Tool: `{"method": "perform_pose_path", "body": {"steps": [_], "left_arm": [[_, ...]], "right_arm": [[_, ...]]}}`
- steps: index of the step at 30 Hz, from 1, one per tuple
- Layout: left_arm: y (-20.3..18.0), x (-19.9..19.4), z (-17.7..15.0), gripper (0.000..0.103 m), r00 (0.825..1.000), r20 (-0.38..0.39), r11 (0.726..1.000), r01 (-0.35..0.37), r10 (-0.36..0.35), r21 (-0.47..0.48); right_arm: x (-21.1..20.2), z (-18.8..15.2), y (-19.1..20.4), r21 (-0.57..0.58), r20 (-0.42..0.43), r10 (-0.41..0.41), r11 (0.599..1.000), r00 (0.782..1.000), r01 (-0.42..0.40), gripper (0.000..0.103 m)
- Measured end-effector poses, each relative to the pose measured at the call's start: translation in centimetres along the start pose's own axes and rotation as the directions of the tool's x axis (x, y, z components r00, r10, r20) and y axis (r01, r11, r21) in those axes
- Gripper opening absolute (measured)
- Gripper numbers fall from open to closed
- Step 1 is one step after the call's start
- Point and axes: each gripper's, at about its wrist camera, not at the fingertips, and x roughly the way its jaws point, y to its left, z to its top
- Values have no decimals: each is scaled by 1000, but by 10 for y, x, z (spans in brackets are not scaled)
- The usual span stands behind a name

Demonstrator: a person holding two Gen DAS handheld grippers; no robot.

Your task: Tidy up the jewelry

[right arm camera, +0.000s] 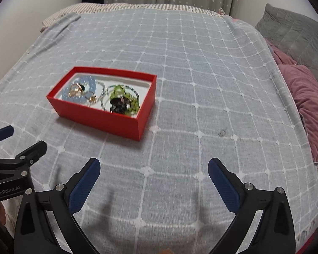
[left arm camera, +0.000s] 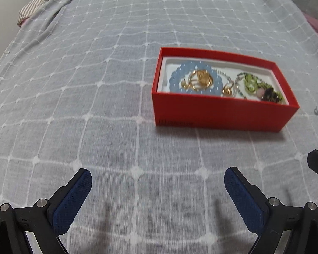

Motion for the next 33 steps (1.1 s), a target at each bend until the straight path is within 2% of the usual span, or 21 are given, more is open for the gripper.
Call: {"method": "perform_pose_path", "body": {"steps": [11, 33], "left_arm": [[-1, 4, -12, 102, 999, -41, 1000, -2, 3, 21], [0, 12, -10, 102, 997, -74, 1000, 11, -11, -10]], "right_arm": [[11, -10, 4, 0, -50, 5, 1000, 999, -5, 103], [12, -10, 14, -14, -55, 22, 1000, 998, -22, 103]]}}
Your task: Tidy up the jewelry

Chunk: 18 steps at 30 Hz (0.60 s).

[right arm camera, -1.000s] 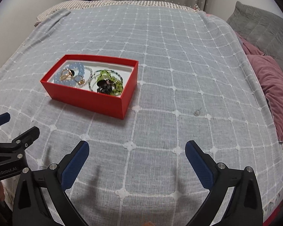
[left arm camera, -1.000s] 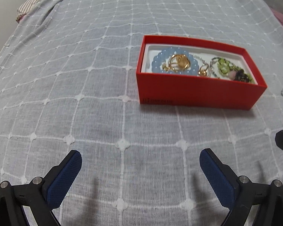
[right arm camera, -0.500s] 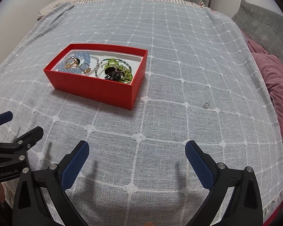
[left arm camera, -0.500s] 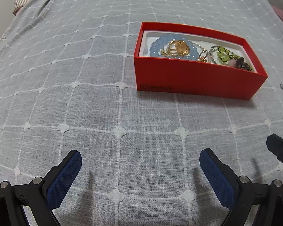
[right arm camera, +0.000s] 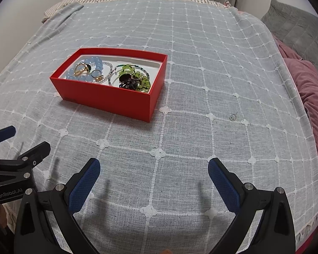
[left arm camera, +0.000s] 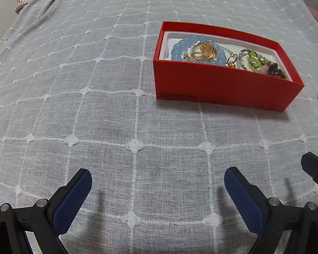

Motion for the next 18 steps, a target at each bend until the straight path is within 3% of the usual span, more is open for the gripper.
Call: {"method": "perform_pose_path", "body": {"steps": [18], "left_arm": [[1, 0, 0, 102, 1000, 1, 1000, 0, 0, 3]], "right_arm": [[0, 0, 4, 3, 2, 4, 1000, 1000, -4, 103]]}}
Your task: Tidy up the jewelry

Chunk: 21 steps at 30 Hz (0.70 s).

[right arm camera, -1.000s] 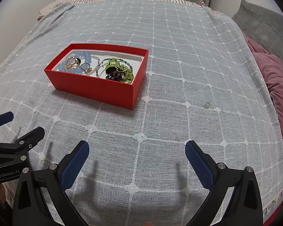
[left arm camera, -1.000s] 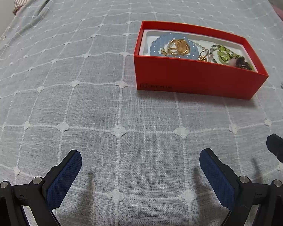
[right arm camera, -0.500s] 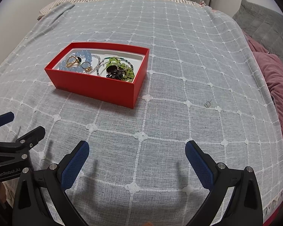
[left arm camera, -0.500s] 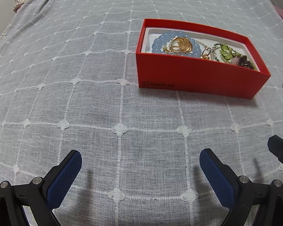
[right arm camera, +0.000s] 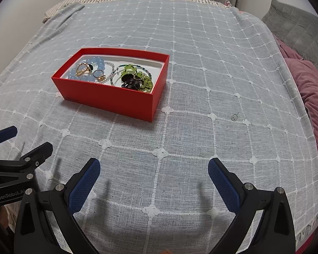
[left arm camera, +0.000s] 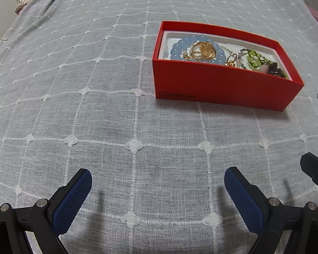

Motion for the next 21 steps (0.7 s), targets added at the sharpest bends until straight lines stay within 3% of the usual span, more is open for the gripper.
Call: {"method": "perform_pose_path", "body": {"steps": [21], "left_arm": [[1, 0, -1, 102, 1000, 0, 1000, -1, 1, 0]], "right_arm": [[0, 0, 1, 1, -3, 2, 1000, 1000, -2, 103]]}}
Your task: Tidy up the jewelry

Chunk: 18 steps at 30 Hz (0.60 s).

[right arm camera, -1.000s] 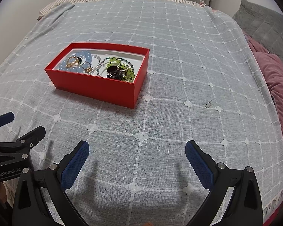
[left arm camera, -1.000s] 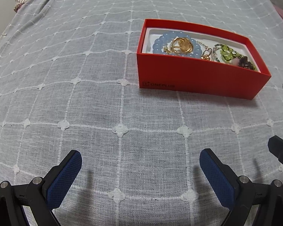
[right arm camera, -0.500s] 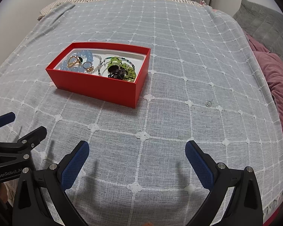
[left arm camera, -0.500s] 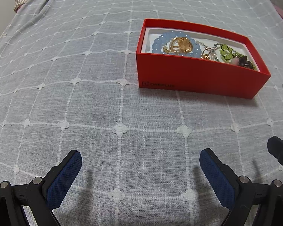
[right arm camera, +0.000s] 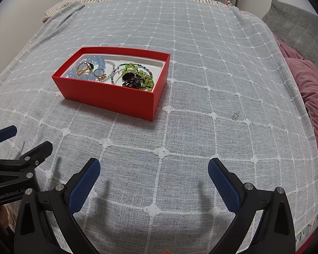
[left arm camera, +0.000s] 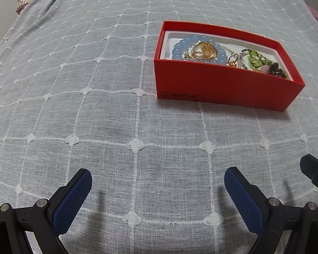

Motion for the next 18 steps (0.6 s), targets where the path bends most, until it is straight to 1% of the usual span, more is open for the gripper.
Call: {"method": "perform_pose_path", "body": {"steps": [18], "left_arm": [[6, 0, -4, 102, 1000, -4, 1000, 1, -1, -1]], "right_arm": [[0, -2, 5, -14, 1, 6, 1000, 1000, -6, 103]]}}
